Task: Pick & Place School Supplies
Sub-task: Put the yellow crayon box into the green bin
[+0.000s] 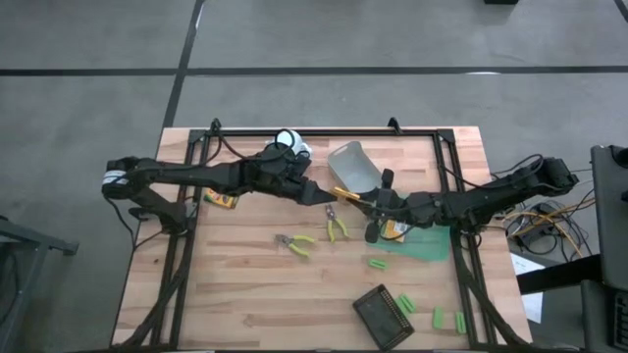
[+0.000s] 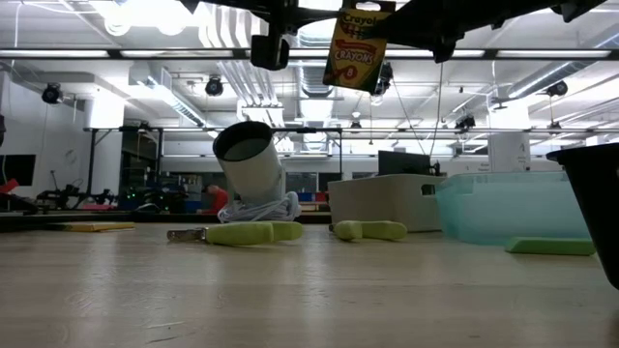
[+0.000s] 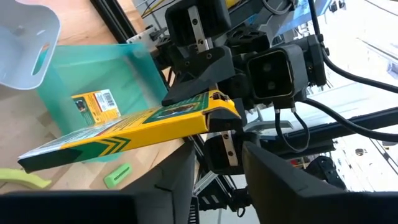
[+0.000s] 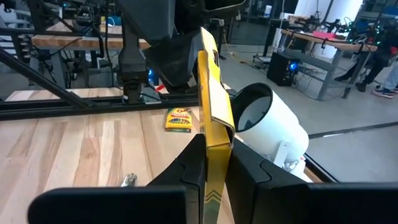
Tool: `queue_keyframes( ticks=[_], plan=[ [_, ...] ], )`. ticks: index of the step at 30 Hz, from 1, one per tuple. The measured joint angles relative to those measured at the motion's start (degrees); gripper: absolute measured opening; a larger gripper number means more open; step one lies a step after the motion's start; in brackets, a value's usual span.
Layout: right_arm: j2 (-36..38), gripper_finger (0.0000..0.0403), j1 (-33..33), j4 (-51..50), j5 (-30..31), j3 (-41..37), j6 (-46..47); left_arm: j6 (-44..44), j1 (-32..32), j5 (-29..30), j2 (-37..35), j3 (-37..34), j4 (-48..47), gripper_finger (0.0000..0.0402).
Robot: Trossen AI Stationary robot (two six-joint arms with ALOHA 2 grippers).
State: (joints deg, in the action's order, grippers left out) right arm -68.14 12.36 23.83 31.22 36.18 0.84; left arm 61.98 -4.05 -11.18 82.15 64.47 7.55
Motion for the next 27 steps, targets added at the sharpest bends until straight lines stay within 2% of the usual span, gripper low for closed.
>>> queue_keyframes(
  ticks=[8, 20, 25, 27],
  plan=[
    [0.00, 0.0034, 0.00, 0.00, -0.18, 0.00, 0.00, -0.01, -0.02, 0.13, 0.00, 0.00, 0.03, 0.0172],
    [0.00, 0.0034, 0.00, -0.01, -0.20, 0.00, 0.02, -0.03, -0.02, -0.16, 0.00, 0.00, 0.11, 0.0196],
    [0.00, 0.0034, 0.00, -0.02, -0.17, 0.00, 0.48, 2.88, -0.32, -2.56, 0.00, 0.00, 0.15, 0.0197],
    [0.00, 0.0034, 0.00, -0.02, 0.21, 0.00, 0.52, 1.06, -0.57, -4.12, -0.02, 0.00, 0.22, 0.0197]
  ],
)
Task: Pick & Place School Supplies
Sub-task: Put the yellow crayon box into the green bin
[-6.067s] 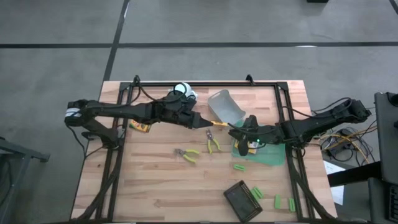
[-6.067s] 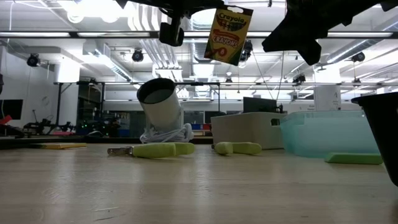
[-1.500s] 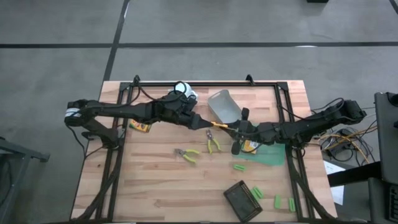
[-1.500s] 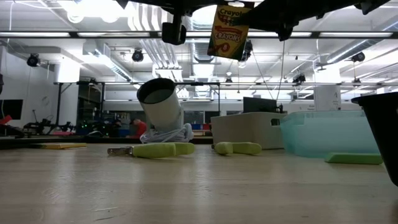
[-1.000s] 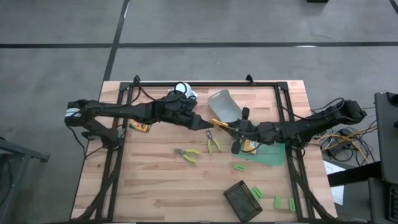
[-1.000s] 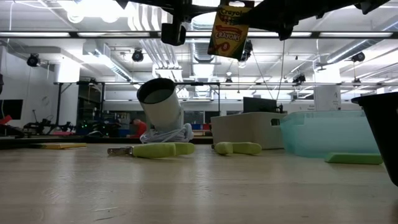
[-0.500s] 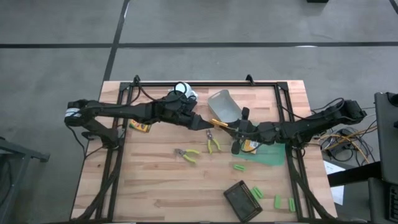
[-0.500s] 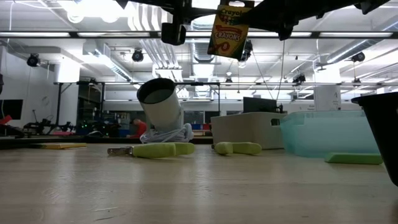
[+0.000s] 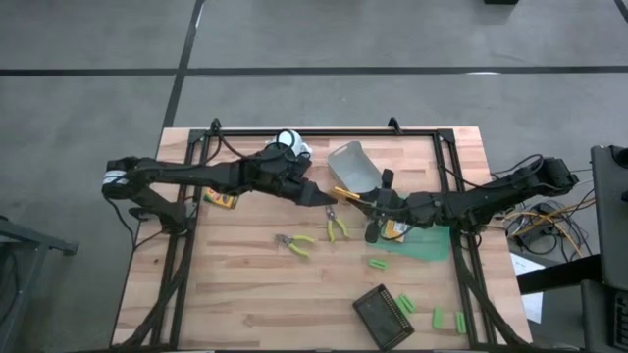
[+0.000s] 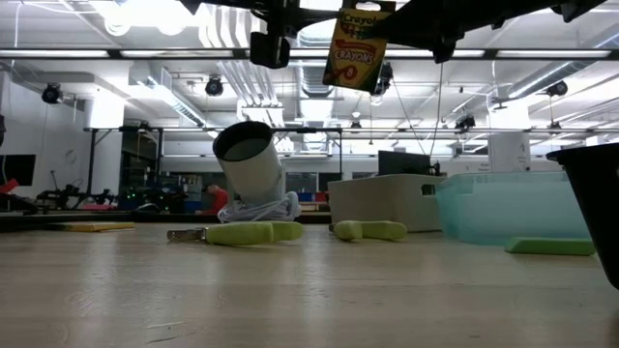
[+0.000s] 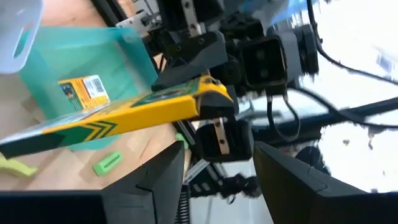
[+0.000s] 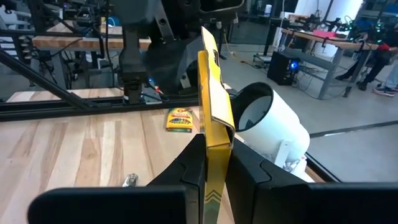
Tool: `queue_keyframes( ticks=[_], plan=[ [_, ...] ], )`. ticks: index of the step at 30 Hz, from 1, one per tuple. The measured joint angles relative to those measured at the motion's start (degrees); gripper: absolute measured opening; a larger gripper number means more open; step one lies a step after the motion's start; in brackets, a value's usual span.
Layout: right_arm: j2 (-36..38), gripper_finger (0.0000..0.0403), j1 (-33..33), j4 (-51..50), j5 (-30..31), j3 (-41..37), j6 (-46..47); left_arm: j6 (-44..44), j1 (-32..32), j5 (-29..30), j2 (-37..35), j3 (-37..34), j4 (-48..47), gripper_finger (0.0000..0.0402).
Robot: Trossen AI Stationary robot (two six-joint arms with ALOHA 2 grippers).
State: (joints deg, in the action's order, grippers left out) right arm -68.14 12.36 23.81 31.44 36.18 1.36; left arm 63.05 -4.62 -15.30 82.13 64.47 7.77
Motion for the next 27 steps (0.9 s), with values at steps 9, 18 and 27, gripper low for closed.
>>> queue_keyframes(
  ticks=[9, 18, 27],
  plan=[
    [1.98, 0.0034, 0.40, -2.30, 0.36, 0.00, 3.98, -13.48, -0.57, -3.58, -1.06, 0.00, -1.83, 0.0186],
    [10.47, 0.0034, 3.81, -23.83, 5.07, 2.08, 18.23, -25.13, -0.96, -2.61, -6.08, 0.00, -7.00, 0.0183],
    [13.18, 0.0034, 8.11, -65.29, 4.75, 18.15, 37.28, -35.81, -1.18, -2.02, -13.76, 0.00, -18.70, 0.0183]
  ],
)
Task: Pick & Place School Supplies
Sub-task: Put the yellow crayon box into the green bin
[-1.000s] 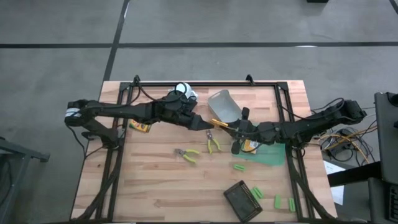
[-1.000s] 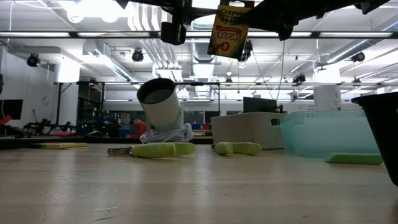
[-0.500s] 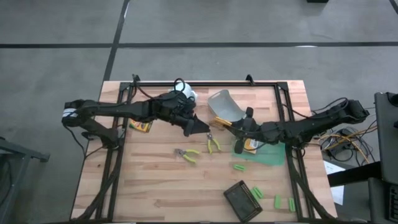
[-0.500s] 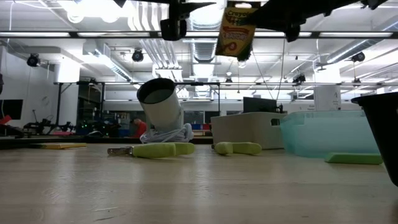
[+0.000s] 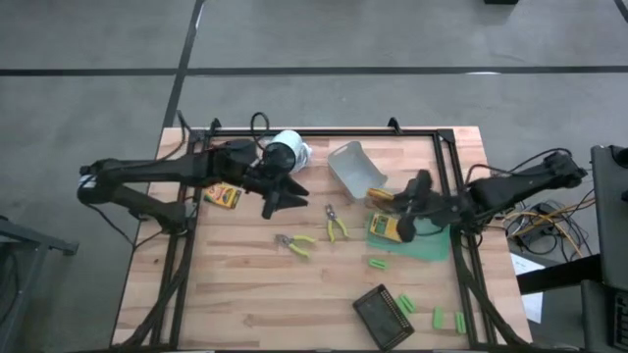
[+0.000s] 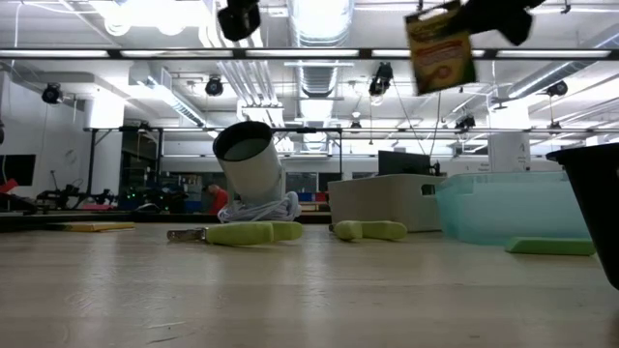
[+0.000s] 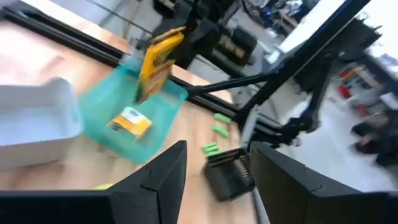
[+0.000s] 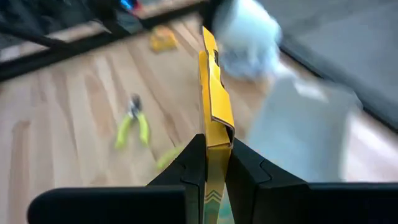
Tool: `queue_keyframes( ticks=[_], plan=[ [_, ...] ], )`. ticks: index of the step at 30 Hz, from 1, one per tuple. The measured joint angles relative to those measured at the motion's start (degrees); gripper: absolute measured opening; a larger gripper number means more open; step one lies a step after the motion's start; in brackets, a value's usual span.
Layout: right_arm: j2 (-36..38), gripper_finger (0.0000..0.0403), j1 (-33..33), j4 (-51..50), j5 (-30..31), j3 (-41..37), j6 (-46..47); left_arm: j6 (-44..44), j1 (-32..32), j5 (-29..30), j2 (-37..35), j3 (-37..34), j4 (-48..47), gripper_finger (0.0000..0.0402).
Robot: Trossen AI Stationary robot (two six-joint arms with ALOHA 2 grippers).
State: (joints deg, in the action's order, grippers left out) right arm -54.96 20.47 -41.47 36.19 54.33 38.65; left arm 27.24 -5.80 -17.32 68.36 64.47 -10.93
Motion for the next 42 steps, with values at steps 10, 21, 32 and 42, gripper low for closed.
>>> queue_keyframes(
  ticks=[10, 21, 32, 42],
  plan=[
    [-3.11, 0.0034, 0.02, -32.31, -10.84, 12.89, 40.71, -10.27, -0.02, 11.67, -4.12, 0.00, -5.12, 0.0183],
    [-5.02, 0.0034, 0.06, -22.55, -16.96, -0.22, 54.96, -17.30, -0.11, 12.54, -4.05, -0.09, -5.59, 0.0183],
    [-2.01, 0.0034, -0.05, -13.68, -16.72, -13.65, 60.15, -20.78, -0.11, 16.01, -4.03, -0.09, -5.62, 0.0183],
    [-2.51, 0.0034, -0.11, -9.90, -16.87, -18.13, 68.56, -21.35, -0.11, 17.73, -4.01, -0.11, -5.62, 0.0183]
  ],
)
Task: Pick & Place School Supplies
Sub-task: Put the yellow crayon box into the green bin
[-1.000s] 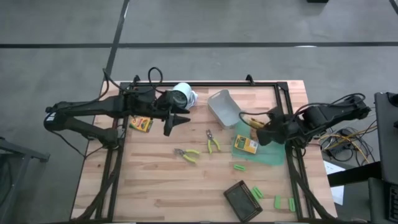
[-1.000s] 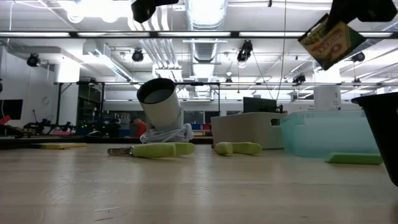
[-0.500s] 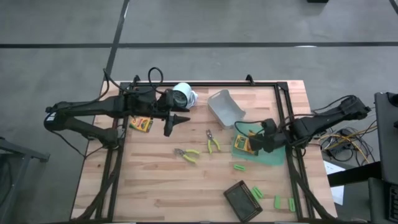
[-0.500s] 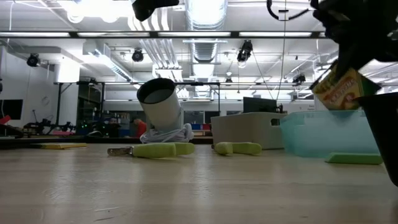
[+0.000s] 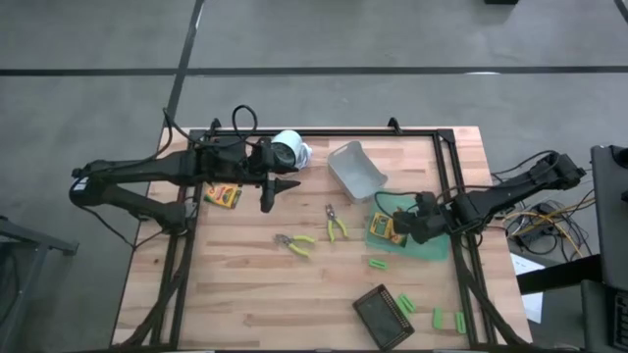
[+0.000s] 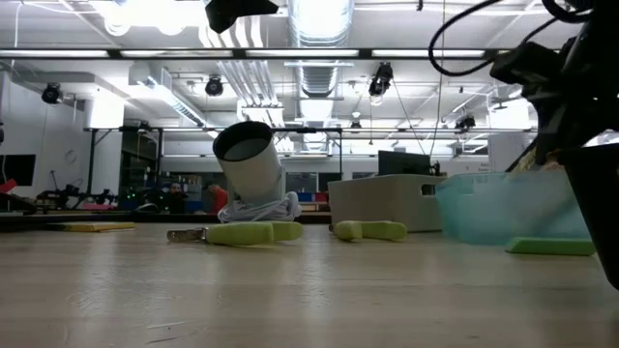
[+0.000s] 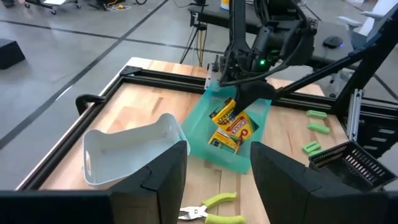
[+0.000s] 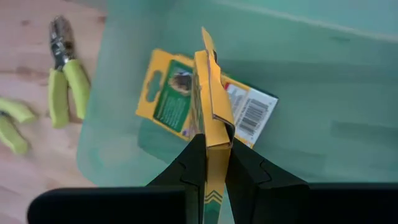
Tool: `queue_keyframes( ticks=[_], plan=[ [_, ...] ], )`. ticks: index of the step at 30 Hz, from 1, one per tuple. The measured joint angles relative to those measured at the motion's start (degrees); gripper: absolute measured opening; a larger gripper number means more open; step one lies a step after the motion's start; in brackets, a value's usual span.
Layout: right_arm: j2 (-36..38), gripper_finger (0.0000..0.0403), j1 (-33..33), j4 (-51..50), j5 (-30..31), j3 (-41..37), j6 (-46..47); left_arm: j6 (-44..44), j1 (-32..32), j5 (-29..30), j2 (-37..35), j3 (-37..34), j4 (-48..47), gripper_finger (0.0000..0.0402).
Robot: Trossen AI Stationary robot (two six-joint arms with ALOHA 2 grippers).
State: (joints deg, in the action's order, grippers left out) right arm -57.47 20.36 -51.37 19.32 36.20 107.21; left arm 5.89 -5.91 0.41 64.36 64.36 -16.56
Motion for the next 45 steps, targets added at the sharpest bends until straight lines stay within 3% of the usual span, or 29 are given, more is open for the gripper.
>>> queue_keyframes(
  ticks=[7, 23, 38, 41, 45],
  plan=[
    [0.00, 0.0041, 0.00, 0.13, -1.19, -0.69, 1.91, 0.02, -0.02, -0.01, 0.00, 0.00, 0.00, 0.0183],
    [-0.10, 0.0143, -0.02, -0.56, -1.38, -0.87, 0.77, 0.07, 0.00, 0.36, 0.00, -0.02, 0.00, 0.0183],
    [3.53, 0.0143, -0.03, -6.65, -1.05, 2.42, -1.18, 0.24, -0.01, 0.79, 0.00, -0.04, 0.01, 0.0183],
    [3.58, 0.0138, 0.00, -5.40, 3.46, 4.17, -4.93, 0.26, 0.00, 1.26, 0.00, -0.04, 0.00, 0.0183],
    [2.33, 0.0132, -0.07, 2.30, 17.12, 4.56, -13.79, 0.98, 0.00, 1.26, 0.00, -0.04, 0.00, 0.0183]
  ],
)
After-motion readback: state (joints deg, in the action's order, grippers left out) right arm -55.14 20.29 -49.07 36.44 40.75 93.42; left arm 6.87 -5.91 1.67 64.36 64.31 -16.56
